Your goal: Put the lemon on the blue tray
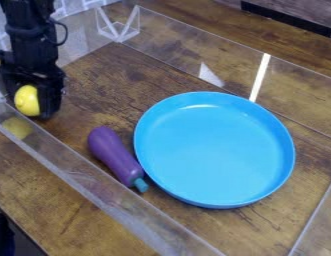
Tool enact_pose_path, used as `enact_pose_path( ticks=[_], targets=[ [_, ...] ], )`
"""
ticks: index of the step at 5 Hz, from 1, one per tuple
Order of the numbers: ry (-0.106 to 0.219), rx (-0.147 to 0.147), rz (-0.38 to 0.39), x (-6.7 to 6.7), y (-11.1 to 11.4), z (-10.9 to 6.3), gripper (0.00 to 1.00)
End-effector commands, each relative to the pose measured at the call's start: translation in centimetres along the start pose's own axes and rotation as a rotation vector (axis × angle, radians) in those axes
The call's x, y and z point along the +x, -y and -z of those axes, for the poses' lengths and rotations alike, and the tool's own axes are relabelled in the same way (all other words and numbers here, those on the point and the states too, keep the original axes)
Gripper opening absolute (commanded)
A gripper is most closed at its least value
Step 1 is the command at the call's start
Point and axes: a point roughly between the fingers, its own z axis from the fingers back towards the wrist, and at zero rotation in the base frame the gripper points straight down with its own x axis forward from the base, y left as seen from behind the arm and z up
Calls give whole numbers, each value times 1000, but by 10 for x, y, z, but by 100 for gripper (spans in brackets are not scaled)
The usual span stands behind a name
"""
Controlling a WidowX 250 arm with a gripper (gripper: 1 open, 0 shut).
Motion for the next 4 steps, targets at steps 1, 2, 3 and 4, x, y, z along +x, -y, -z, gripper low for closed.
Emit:
enact_pose_path(
  ticks=[1,2,3,4],
  targets=[
    [83,27,-19,8,-12,-36,0],
    [79,23,-15,8,-13,-41,100],
    [77,20,24,9,-8,-34,100],
    [75,18,62,12,-2,-25,100]
  ],
)
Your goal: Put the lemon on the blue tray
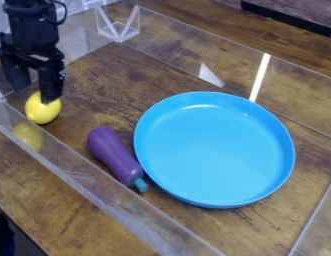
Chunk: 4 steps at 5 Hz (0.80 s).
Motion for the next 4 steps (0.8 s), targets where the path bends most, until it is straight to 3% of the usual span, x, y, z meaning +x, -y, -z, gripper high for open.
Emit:
enact_pose_path(
  ticks=[1,2,4],
  targets=[
    [28,13,-21,3,2,-6,100],
    [23,10,-48,2,4,-1,100],
    [16,13,87,5,15,5,100]
  ],
)
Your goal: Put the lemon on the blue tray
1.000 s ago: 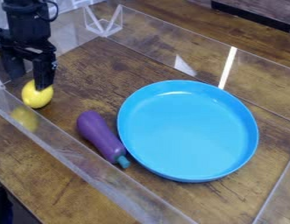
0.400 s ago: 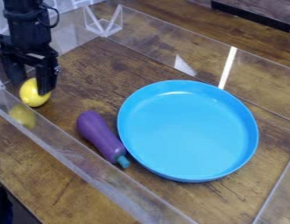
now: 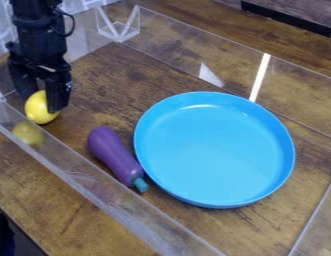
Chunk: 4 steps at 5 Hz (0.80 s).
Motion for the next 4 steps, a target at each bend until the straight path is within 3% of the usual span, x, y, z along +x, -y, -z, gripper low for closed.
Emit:
enact_pose_path(
  ticks=[1,2,4],
  targets=[
    [17,12,77,6,9,-4,100],
    [13,14,138,8,17,-4,0],
    [12,32,119,10,13,-19,0]
  ],
)
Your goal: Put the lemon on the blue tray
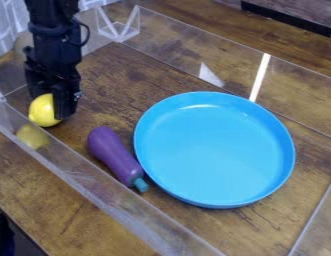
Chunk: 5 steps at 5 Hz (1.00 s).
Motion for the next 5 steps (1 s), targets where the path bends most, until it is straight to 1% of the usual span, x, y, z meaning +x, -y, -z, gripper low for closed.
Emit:
enact_pose_path(
  ticks=[1,2,3,5],
  targets=[
    [73,52,62,18,0,-27,0],
    [76,63,112,27,3,-31,0],
    [79,74,159,33,5,-36,0],
    [83,90,203,37,23,-54,0]
  ],
)
